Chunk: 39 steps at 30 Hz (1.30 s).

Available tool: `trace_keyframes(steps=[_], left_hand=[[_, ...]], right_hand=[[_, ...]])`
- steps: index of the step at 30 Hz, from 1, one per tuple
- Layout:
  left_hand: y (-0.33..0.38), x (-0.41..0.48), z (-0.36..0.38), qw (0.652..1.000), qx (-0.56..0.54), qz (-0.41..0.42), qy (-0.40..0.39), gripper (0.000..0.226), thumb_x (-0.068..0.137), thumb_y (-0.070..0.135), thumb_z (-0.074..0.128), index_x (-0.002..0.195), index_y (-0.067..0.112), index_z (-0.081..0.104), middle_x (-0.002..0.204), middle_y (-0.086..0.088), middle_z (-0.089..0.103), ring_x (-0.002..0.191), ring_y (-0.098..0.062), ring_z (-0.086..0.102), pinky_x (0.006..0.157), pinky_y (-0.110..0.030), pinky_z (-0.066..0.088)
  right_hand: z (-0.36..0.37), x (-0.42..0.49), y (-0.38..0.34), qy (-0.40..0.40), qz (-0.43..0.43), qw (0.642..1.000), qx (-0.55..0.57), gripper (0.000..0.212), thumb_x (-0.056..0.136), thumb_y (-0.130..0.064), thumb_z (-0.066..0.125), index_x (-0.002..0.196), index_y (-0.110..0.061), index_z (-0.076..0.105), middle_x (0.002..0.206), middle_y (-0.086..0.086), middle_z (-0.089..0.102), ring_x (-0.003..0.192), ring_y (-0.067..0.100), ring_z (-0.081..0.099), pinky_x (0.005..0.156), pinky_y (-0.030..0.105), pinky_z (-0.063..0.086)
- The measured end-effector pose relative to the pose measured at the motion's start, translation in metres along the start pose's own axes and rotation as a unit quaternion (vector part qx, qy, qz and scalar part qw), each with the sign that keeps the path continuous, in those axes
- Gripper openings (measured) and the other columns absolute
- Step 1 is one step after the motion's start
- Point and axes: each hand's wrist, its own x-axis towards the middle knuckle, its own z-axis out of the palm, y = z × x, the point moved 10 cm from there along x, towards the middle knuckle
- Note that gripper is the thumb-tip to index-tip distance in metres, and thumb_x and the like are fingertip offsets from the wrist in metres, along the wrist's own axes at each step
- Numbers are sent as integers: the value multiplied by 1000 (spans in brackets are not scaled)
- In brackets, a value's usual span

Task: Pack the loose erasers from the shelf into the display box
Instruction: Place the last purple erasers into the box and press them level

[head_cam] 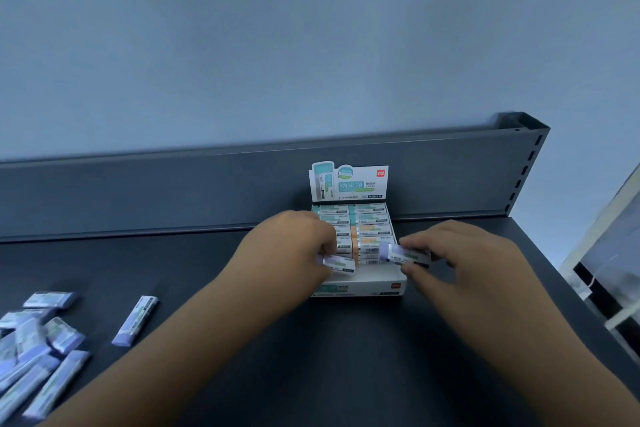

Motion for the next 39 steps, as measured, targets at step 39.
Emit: trace_keyframes(steps=[39], left_hand=[[25,-34,27,990,85,104,-45,59,91,65,25,102,26,68,106,14,69,112,-15,44,93,-38,49]], right_hand=[[55,47,-24,-214,-62,955,-195,11,82,-37,71,90,-30,71,98,-10,59,95,13,57,82,33,52]])
